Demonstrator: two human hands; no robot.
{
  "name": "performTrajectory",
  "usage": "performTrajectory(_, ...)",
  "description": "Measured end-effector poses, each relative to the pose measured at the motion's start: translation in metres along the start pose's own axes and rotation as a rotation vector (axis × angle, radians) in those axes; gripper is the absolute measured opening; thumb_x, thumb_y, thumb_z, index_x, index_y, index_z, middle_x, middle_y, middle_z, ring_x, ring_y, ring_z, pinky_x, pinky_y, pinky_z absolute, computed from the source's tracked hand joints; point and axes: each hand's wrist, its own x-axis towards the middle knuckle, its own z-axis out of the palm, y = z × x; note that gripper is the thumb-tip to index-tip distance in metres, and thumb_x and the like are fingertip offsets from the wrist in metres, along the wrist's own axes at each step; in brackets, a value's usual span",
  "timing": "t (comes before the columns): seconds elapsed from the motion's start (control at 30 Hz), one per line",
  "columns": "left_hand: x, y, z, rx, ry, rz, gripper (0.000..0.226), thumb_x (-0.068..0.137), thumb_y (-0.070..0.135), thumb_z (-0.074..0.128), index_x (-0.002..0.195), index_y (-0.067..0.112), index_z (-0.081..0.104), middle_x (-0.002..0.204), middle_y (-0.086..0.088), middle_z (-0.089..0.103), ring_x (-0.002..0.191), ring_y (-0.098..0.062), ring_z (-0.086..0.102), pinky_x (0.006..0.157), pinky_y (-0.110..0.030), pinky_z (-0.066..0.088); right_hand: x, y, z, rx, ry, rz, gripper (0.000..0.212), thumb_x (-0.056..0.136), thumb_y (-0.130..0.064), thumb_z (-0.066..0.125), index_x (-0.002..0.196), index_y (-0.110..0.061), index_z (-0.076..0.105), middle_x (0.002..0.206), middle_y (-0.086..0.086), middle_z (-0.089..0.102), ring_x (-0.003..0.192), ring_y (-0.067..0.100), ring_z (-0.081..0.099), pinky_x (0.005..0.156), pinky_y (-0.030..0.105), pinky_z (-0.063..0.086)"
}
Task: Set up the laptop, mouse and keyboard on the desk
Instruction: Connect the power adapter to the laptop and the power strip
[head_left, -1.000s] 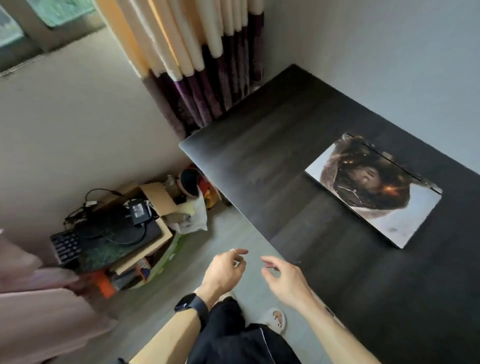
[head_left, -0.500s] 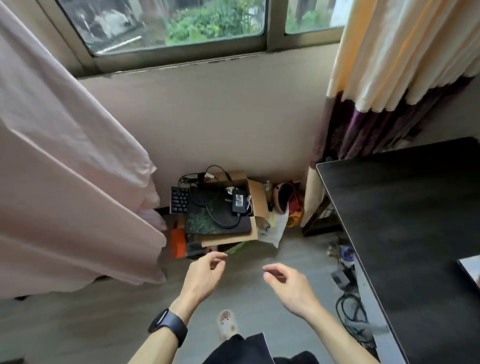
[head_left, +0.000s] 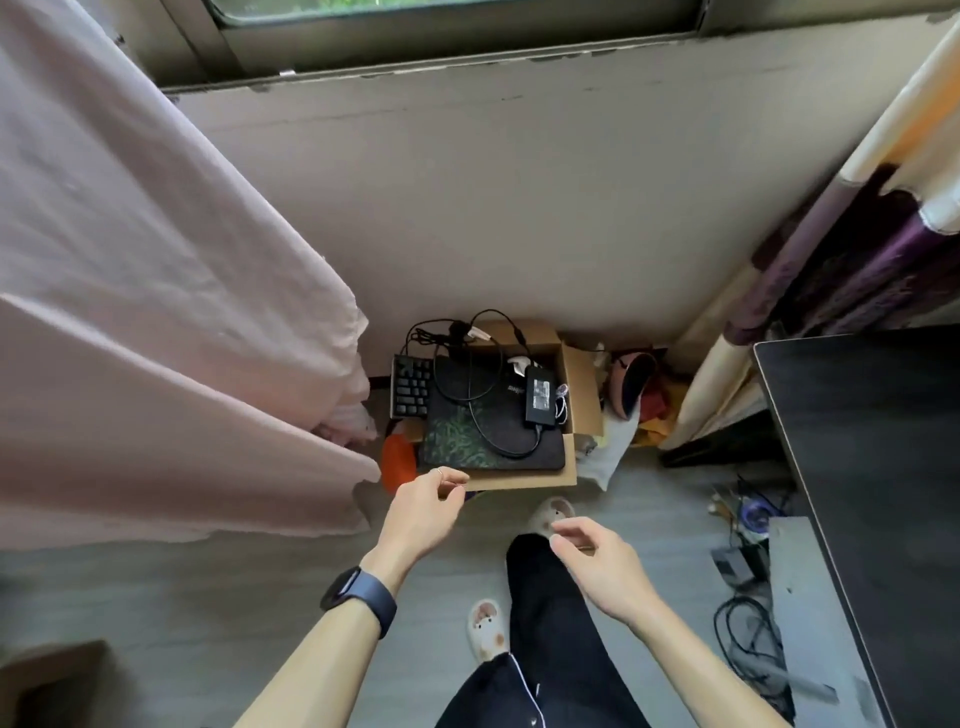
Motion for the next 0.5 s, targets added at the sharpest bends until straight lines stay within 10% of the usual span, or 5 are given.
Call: performTrajectory(0.5,0.200,0.027,-0.007,0.240,-0.188,-0.107,0.033,0.094,0.034,0.053,0.127,0.032,0.058,0.132,0.004,0.057,0.116,-0.016,0.057,0.096,-0.031,0.047,0.246,-0.031,-0.030,-0.015,-0.107,0.320,0.043,0.095,-0.040,0.056,0.133,-0.019,0.053,0.105,-0.005,0.065,0.109,0.018,0.058,0.090,0.029,0.041)
